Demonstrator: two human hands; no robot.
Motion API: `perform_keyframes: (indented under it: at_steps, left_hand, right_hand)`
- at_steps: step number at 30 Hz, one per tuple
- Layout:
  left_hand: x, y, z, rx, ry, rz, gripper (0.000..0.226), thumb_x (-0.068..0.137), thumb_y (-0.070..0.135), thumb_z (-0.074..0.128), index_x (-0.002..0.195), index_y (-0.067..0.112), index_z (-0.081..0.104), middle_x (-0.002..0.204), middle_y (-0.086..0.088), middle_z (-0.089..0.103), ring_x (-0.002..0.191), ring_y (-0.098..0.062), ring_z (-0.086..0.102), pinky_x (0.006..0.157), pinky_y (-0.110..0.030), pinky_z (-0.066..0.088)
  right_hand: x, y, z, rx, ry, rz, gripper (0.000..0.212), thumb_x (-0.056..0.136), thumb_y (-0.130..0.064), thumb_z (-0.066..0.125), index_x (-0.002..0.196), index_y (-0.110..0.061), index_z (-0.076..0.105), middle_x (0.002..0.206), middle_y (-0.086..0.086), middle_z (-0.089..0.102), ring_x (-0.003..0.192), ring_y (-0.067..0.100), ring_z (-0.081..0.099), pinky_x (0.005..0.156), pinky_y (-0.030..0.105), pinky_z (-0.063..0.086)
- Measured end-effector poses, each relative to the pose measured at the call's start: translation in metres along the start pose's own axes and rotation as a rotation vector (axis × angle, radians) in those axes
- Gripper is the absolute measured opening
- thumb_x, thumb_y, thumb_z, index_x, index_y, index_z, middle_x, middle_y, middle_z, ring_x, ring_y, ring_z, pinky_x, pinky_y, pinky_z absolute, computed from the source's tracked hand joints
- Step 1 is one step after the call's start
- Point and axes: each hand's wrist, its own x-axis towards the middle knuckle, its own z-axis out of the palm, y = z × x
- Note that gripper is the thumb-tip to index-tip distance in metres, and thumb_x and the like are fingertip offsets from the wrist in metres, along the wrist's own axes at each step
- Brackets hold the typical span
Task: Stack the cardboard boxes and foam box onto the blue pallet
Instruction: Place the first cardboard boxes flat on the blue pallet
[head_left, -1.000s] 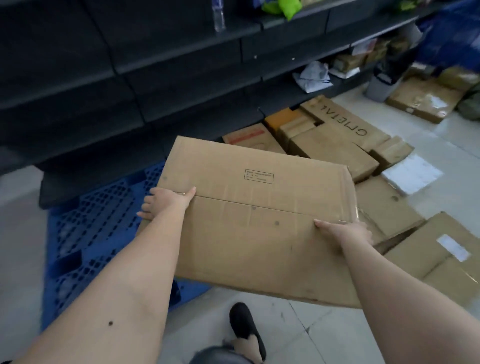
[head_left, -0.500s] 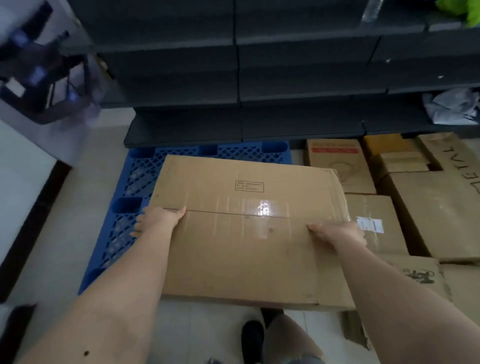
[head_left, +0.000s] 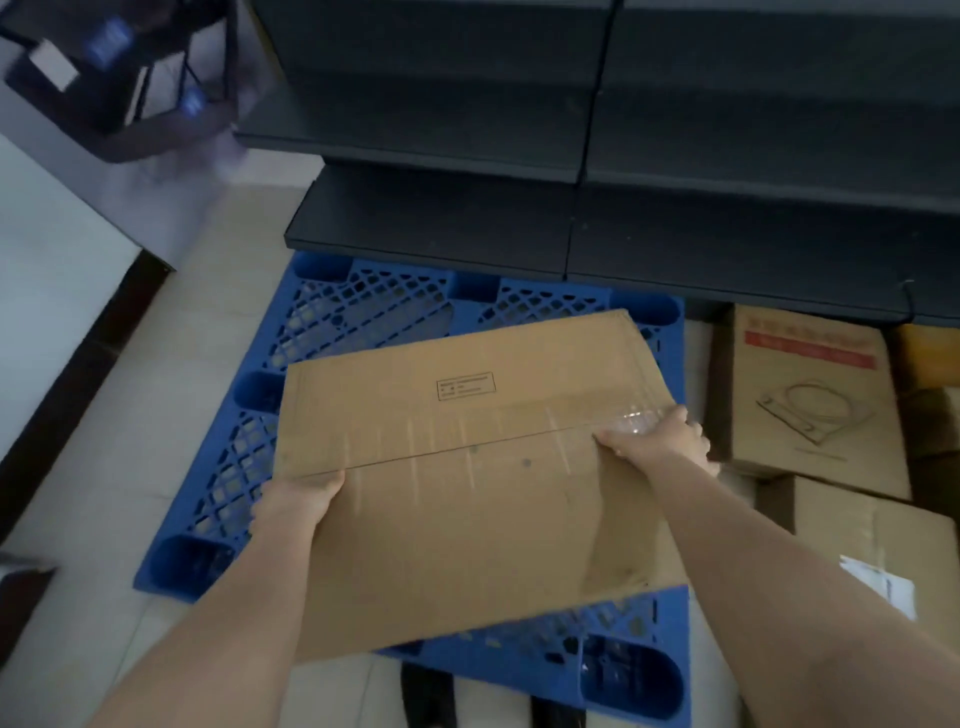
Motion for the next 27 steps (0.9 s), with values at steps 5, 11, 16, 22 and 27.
perform_keyframes:
  at_steps: [5, 11, 16, 22, 27]
  left_hand:
    - [0.077, -0.019, 0.09, -0.016, -0.084, -0.055, 0.096, 0.082, 0.032, 0.068, 0.15, 0.013, 0.004, 0.148, -0.018, 0.032, 0.122, -0.041, 0.046, 0.095, -0.049, 0.046]
    - [0.154, -0.031, 0.168, 0.373, -0.055, 0.319, 0.08, 0.086, 0.049, 0.055, 0.149, 0.019, 0.016, 0.155, -0.009, 0.021, 0.133, -0.032, 0.038, 0.095, -0.048, 0.047]
    - [0.238, 0.016, 0.159, 0.632, 0.059, 0.498, 0.086, 0.083, 0.055, 0.056, 0.149, 0.021, 0.012, 0.157, -0.01, 0.015, 0.143, -0.032, 0.017, 0.112, -0.053, 0.027]
    - [0.298, 0.0, 0.147, 0.641, -0.091, 0.325, 0.111, 0.067, 0.056, 0.073, 0.15, 0.026, 0.006, 0.158, -0.009, 0.009, 0.144, -0.035, 0.012, 0.115, -0.054, 0.016]
    - [0.309, -0.031, 0.158, 0.446, -0.014, 0.329, 0.111, 0.068, 0.057, 0.072, 0.149, 0.029, 0.003, 0.159, 0.001, -0.005, 0.145, -0.032, -0.001, 0.112, -0.06, 0.02]
  right_hand:
    - [0.063, -0.035, 0.14, -0.127, -0.267, -0.247, 0.084, 0.079, -0.053, 0.058, 0.147, -0.021, 0.021, 0.156, 0.005, 0.016, 0.143, 0.028, 0.016, 0.111, 0.052, 0.026]
    - [0.05, -0.014, 0.314, 0.012, -0.496, 0.109, 0.106, 0.072, -0.068, 0.056, 0.147, -0.036, -0.011, 0.157, 0.005, -0.012, 0.143, 0.034, 0.013, 0.105, 0.054, 0.036]
    - [0.04, -0.021, 0.372, 0.318, -0.421, 0.15, 0.113, 0.076, -0.056, 0.065, 0.139, -0.044, -0.028, 0.157, 0.012, -0.009, 0.127, 0.03, 0.047, 0.087, 0.037, 0.051]
    - [0.059, -0.023, 0.385, 0.339, -0.239, 0.084, 0.132, 0.066, -0.04, 0.081, 0.126, -0.057, -0.035, 0.146, 0.014, 0.013, 0.097, 0.024, 0.052, 0.08, 0.035, 0.046]
    - [0.105, -0.04, 0.366, 0.24, -0.192, -0.026, 0.134, 0.06, -0.047, 0.083, 0.13, -0.056, -0.032, 0.148, 0.013, 0.014, 0.108, 0.03, 0.053, 0.072, 0.036, 0.047]
